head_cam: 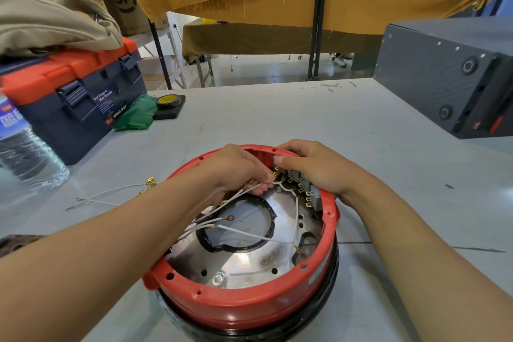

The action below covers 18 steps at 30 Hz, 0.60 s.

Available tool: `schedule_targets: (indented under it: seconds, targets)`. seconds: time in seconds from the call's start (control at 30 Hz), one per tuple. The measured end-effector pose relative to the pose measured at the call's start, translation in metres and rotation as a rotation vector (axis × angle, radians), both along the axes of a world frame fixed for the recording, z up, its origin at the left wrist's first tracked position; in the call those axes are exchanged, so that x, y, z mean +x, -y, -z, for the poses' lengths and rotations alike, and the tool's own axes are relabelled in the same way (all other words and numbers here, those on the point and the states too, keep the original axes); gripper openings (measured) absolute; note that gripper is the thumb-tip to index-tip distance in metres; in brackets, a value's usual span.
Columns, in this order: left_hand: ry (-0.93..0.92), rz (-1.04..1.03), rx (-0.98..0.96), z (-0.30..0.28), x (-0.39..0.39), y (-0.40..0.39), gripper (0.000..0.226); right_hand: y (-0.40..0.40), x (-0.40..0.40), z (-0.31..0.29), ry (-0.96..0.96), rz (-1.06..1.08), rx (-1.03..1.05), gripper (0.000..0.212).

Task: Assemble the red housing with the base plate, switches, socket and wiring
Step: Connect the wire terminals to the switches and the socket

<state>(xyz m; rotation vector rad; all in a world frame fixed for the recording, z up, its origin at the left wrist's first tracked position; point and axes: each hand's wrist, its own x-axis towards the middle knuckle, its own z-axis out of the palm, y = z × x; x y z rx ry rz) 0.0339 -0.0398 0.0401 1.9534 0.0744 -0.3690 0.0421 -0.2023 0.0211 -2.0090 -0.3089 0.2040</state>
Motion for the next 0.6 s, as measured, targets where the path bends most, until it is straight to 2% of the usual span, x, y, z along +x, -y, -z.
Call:
schedule_targets:
  seconds: [0.6]
  targets:
    - [-0.013, -0.012, -0.016, 0.0007, 0.0003, -0.0002, 0.01, 0.0002, 0.0004, 0.0003, 0.013, -0.004, -0.017, 0.02]
